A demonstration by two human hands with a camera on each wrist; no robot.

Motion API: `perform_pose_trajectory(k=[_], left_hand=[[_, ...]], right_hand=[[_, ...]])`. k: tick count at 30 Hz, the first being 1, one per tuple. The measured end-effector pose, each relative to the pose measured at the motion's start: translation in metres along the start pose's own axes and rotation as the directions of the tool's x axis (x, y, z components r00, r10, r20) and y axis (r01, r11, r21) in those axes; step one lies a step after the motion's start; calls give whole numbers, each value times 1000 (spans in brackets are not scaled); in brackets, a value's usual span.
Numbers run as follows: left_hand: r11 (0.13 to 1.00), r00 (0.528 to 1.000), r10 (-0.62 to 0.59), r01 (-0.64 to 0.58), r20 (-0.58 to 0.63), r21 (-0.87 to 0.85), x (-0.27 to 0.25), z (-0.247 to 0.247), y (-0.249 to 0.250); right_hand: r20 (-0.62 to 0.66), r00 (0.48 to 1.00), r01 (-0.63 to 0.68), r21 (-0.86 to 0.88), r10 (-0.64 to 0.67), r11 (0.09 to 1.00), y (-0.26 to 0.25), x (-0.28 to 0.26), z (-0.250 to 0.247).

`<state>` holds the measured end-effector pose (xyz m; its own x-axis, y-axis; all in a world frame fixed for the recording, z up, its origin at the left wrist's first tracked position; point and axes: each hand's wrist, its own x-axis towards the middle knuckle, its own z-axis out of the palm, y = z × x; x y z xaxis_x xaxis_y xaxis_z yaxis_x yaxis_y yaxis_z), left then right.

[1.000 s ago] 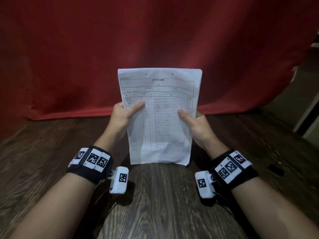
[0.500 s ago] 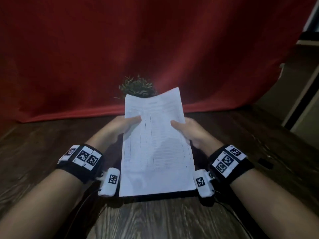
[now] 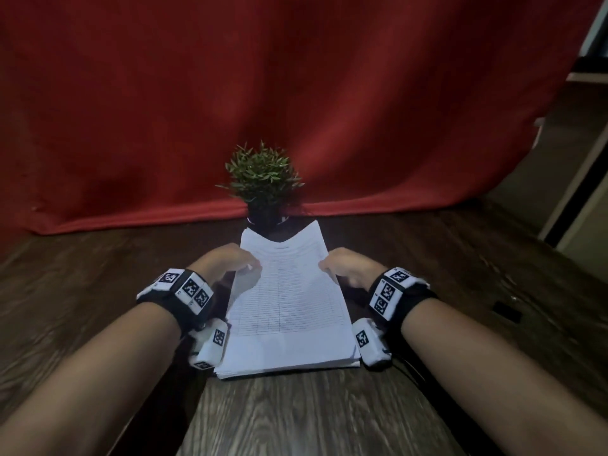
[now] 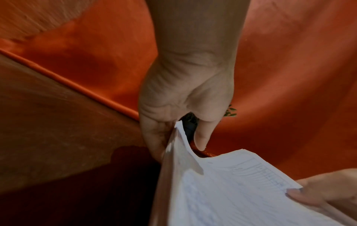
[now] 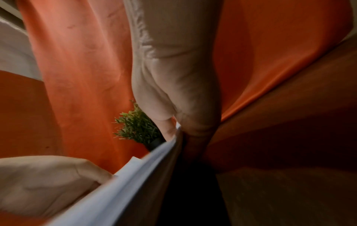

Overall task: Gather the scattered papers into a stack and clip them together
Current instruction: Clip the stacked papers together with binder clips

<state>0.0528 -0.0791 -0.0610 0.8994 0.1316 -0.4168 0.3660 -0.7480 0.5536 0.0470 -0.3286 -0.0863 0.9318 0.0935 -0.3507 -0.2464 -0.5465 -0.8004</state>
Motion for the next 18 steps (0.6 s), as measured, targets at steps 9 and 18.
perform_pose_trajectory(k=[9, 18], left_hand=[[954, 998, -11, 31, -69, 297, 0, 3, 0], [979, 996, 39, -23, -76, 204, 28, 14, -16]], right_hand=[[-63, 998, 10, 15, -9, 1000, -10, 0, -7], [-204, 979, -84, -502, -23, 861, 30, -20, -94]])
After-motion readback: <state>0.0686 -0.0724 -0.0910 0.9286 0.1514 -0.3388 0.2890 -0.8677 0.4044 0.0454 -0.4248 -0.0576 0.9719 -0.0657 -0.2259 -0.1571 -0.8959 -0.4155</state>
